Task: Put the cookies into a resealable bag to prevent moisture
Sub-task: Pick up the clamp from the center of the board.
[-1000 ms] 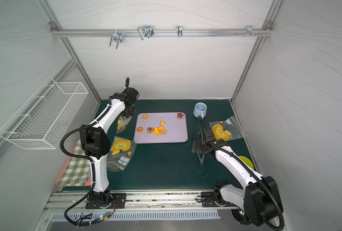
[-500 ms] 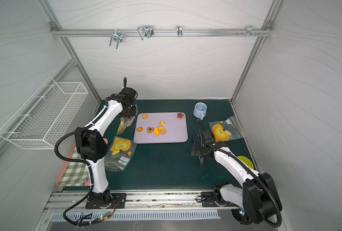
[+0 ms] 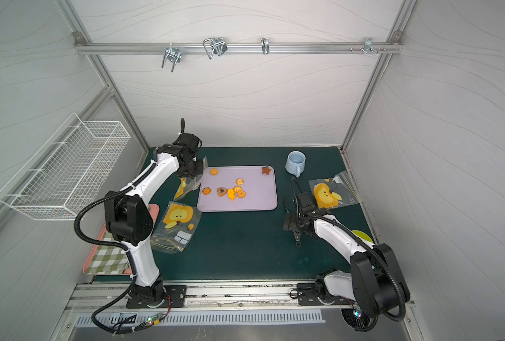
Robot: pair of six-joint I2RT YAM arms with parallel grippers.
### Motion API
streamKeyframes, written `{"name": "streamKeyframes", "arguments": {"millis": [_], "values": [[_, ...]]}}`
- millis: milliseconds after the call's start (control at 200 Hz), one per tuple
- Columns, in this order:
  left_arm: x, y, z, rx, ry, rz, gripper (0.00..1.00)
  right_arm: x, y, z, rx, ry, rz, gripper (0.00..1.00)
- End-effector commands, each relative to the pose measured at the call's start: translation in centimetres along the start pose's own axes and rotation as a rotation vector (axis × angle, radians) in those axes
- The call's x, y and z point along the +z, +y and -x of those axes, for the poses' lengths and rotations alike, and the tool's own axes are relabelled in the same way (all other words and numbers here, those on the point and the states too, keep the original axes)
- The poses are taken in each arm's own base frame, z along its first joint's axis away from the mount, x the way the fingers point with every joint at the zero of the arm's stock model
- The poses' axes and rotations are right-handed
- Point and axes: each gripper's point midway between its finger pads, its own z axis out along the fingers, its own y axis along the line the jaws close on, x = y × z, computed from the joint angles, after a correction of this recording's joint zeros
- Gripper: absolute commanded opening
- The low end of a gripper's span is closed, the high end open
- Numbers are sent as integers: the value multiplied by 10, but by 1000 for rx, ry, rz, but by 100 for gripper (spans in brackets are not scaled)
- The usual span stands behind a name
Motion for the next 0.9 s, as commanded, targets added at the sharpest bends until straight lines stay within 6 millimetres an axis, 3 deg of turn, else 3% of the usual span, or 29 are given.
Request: {"name": "streamKeyframes", "arguments": {"millis": [0, 265, 400, 650, 895], "values": [[-12, -5, 9, -23, -44, -34, 0, 5, 11, 8, 6, -30, 69, 99], [-13, -6, 11, -25, -50, -43, 0, 15, 2, 12, -1, -57, 5, 99], [-14, -7, 11, -28, -50, -51, 0, 20, -7, 14, 18, -44, -101, 85], [-16, -8, 11, -30, -51, -62, 0, 37, 10, 3, -54, -14, -162, 75], [-18, -9, 13, -34, -55, -74, 0, 40, 25, 15, -95, -153, -152, 72]]}}
